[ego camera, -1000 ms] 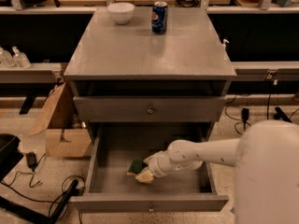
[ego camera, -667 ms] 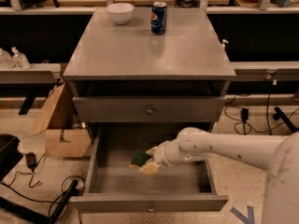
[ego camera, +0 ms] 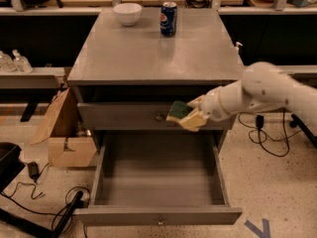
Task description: Pick sponge from middle drawer and place on counter
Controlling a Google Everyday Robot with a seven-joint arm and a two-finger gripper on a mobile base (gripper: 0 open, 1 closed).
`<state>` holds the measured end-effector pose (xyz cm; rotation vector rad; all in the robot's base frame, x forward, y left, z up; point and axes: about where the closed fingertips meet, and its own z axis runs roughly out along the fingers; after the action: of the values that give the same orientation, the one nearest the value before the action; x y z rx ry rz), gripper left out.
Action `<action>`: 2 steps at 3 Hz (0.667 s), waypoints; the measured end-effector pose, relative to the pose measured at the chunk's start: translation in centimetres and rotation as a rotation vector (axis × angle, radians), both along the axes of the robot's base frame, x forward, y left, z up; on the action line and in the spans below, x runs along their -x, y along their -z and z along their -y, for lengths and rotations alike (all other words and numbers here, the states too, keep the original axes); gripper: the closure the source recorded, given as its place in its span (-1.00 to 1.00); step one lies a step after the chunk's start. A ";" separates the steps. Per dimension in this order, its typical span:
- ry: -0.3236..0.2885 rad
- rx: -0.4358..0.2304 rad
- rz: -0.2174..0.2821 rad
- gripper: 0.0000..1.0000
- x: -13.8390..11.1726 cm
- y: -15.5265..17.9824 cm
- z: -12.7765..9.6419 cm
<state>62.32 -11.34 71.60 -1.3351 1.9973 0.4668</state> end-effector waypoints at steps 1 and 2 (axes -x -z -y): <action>0.008 0.025 0.050 1.00 -1.3 -10.3 2.5; 0.022 0.035 0.051 1.00 -2.0 -20.7 3.1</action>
Offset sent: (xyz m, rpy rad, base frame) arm 0.0176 -0.0472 0.3098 -0.0343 -0.0675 -0.0353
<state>64.33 -14.45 92.31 -1.3316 1.9847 0.3861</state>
